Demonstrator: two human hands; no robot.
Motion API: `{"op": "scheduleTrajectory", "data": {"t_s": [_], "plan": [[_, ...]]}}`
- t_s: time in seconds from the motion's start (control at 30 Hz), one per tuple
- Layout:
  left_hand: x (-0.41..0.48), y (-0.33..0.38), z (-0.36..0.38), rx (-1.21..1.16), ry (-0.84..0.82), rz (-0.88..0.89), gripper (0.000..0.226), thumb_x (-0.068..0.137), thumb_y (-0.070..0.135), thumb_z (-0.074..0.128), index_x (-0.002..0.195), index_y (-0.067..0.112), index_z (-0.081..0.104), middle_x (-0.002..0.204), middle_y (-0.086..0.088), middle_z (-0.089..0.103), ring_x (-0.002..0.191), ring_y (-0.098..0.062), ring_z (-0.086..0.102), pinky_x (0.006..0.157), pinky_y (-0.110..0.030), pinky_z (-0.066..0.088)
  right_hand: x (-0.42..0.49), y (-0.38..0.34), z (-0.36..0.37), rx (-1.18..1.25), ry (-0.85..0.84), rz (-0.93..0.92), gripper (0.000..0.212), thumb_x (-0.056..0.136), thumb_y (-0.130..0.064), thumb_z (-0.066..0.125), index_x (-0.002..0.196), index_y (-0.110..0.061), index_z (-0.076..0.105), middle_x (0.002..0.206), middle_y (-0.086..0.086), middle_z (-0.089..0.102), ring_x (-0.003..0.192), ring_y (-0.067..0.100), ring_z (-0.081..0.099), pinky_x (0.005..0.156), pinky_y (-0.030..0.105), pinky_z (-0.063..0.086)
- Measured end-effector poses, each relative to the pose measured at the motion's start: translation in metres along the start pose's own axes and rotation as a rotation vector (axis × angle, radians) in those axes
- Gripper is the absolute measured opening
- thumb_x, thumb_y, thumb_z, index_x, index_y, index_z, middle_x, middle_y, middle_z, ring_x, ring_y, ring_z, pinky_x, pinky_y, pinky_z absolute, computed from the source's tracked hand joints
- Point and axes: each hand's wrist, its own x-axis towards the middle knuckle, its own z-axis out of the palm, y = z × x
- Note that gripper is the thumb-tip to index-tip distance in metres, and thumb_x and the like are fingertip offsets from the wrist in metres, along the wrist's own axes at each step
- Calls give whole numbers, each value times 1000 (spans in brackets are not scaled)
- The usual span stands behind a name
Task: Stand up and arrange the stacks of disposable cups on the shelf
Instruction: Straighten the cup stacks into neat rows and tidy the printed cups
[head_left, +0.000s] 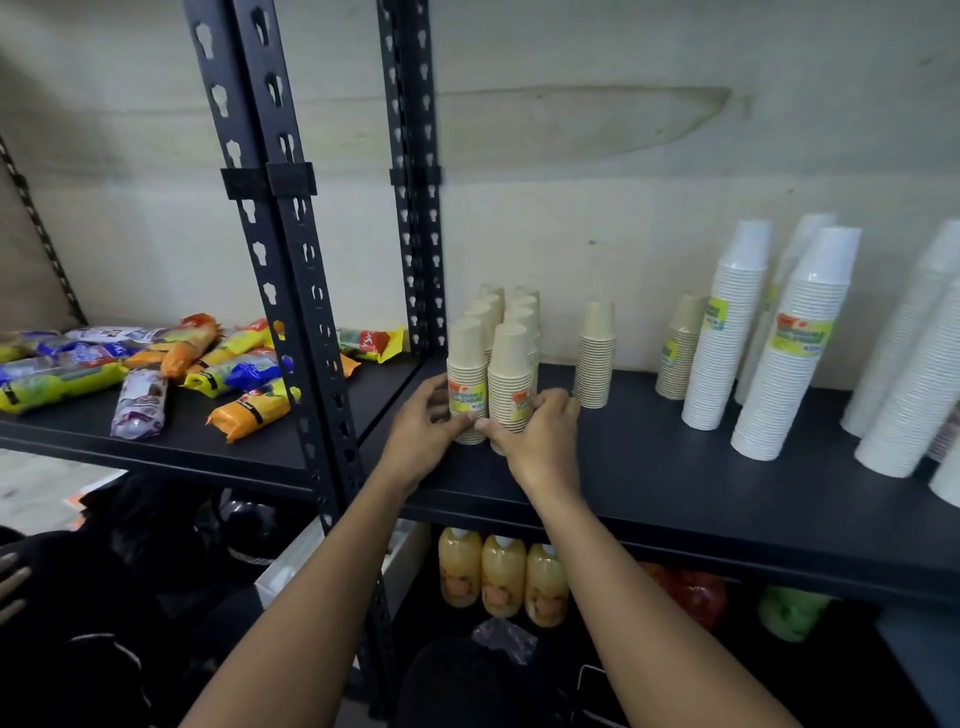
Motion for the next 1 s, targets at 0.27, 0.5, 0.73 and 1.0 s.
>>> {"op": "scheduleTrajectory", "data": {"t_s": [0.27, 0.5, 0.73, 1.0], "plan": [[0, -1, -1, 43, -46, -41, 65, 85, 15, 82, 144, 22, 52, 125, 9, 69, 115, -6, 66, 104, -38, 54, 1, 9, -15, 237, -186, 65, 65, 80, -28, 78, 137, -23, 48, 130, -5, 58, 114, 10, 61, 93, 28, 53], [1, -1, 1, 57, -54, -51, 65, 87, 13, 80, 144, 23, 51, 128, 9, 68, 118, -9, 64, 107, -43, 52, 0, 2, -11, 134, -91, 40, 54, 77, -25, 84, 117, -18, 48, 120, 1, 46, 101, 13, 58, 83, 27, 50], [0, -1, 1, 111, -53, -33, 66, 86, 13, 79, 144, 29, 52, 130, 11, 68, 121, -8, 63, 108, -45, 51, 1, 4, -8, 160, -171, 65, 66, 81, -29, 79, 139, -18, 49, 130, -1, 54, 113, 13, 59, 90, 30, 52], [-3, 2, 1, 100, -72, -28, 67, 88, 11, 77, 147, 30, 51, 133, 14, 67, 124, -4, 60, 111, -40, 48, 1, 3, -7, 59, -96, 77, 54, 80, -28, 84, 124, -17, 53, 123, 1, 49, 109, 17, 59, 90, 33, 53]]}}
